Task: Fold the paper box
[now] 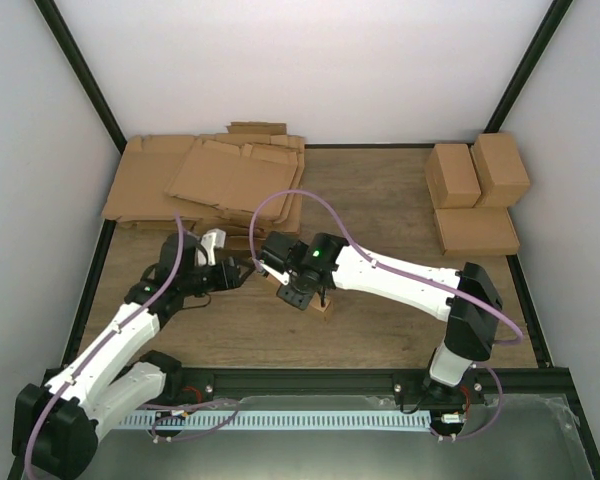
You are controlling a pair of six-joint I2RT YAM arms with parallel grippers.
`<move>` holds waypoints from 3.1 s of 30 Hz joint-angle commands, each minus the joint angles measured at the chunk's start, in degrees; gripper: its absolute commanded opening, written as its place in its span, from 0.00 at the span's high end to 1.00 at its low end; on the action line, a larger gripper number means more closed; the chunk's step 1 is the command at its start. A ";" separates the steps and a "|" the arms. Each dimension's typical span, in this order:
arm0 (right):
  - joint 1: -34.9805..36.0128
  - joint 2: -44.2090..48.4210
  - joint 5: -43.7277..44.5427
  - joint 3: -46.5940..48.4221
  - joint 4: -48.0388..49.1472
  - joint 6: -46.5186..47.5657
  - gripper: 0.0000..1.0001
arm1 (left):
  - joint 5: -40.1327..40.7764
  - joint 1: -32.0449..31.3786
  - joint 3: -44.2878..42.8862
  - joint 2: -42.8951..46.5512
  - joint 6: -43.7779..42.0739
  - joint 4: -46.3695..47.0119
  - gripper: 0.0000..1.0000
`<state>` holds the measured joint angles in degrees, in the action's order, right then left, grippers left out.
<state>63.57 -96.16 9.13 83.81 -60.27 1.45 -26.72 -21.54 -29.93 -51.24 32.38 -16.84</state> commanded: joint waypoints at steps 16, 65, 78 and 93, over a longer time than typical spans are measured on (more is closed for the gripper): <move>-1.99 2.81 0.57 -4.89 4.05 2.13 0.62 | 4.93 -0.17 -14.61 -0.15 -11.93 -12.09 0.45; -6.88 4.80 -6.28 -5.67 5.34 8.06 0.63 | -5.54 -0.20 -17.48 -12.69 -47.40 -8.48 0.57; -6.90 4.25 -6.57 -4.78 4.82 7.17 0.63 | -4.05 -0.20 -16.14 -13.85 -48.78 -8.80 0.67; -6.88 3.35 -6.73 -4.30 4.56 6.48 0.63 | -6.28 -1.21 -17.35 -15.02 -48.56 -9.93 0.96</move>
<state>57.06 -92.23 2.52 76.55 -55.42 8.10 -31.18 -22.00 -45.98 -66.43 -15.51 -26.26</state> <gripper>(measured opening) 0.374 0.040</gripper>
